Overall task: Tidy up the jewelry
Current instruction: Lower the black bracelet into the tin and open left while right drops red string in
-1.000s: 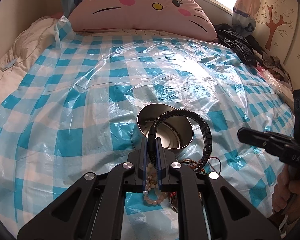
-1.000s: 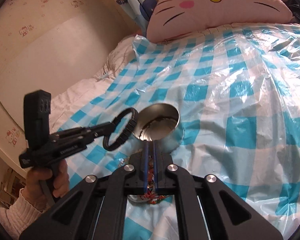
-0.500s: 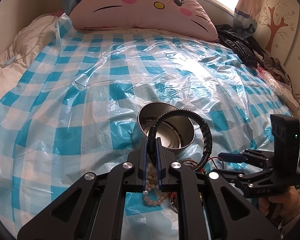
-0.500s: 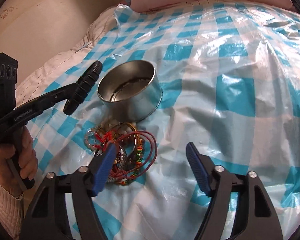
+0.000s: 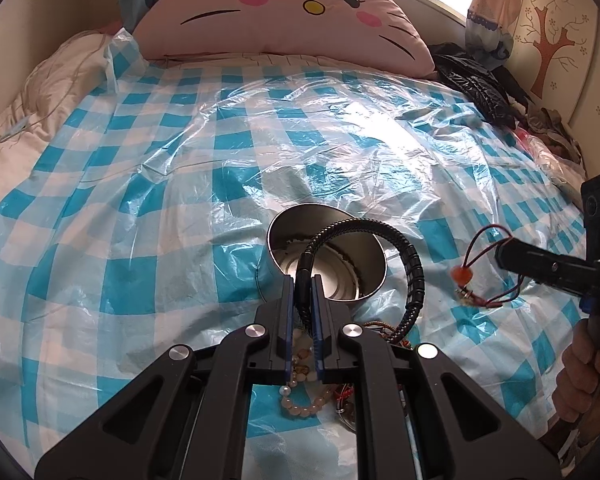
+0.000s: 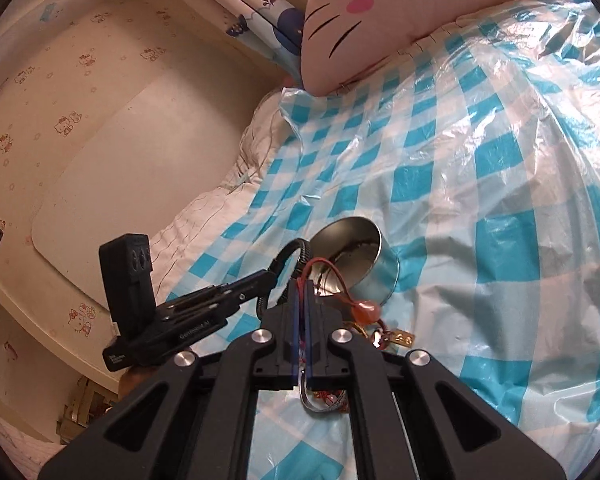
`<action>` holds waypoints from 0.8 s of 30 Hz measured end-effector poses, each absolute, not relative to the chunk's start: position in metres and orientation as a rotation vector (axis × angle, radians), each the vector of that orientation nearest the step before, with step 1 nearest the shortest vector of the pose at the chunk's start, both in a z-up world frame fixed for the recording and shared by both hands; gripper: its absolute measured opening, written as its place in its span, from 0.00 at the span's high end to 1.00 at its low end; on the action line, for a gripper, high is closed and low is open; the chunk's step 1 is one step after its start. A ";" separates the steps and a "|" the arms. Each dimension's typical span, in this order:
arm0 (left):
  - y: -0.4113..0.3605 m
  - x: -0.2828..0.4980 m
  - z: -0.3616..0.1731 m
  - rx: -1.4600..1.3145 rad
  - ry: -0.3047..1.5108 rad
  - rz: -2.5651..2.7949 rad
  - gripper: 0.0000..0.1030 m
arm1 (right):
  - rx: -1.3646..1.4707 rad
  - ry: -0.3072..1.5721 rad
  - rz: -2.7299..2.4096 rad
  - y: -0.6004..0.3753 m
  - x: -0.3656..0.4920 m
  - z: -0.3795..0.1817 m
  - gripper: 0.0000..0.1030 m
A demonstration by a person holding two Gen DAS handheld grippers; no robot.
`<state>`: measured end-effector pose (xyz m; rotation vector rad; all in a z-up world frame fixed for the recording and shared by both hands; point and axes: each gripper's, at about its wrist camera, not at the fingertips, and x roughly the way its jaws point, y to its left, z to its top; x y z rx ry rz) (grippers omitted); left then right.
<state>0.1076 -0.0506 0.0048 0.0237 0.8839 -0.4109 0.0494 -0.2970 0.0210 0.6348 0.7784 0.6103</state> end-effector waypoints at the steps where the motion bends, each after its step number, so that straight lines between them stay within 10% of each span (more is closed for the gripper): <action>1: -0.052 0.109 0.004 0.026 0.886 -0.410 0.93 | 0.619 0.769 0.604 -0.297 0.051 0.027 0.97; 24: -0.074 0.161 -0.015 0.089 0.927 -0.342 0.88 | 0.585 0.758 0.616 -0.267 0.132 0.037 0.97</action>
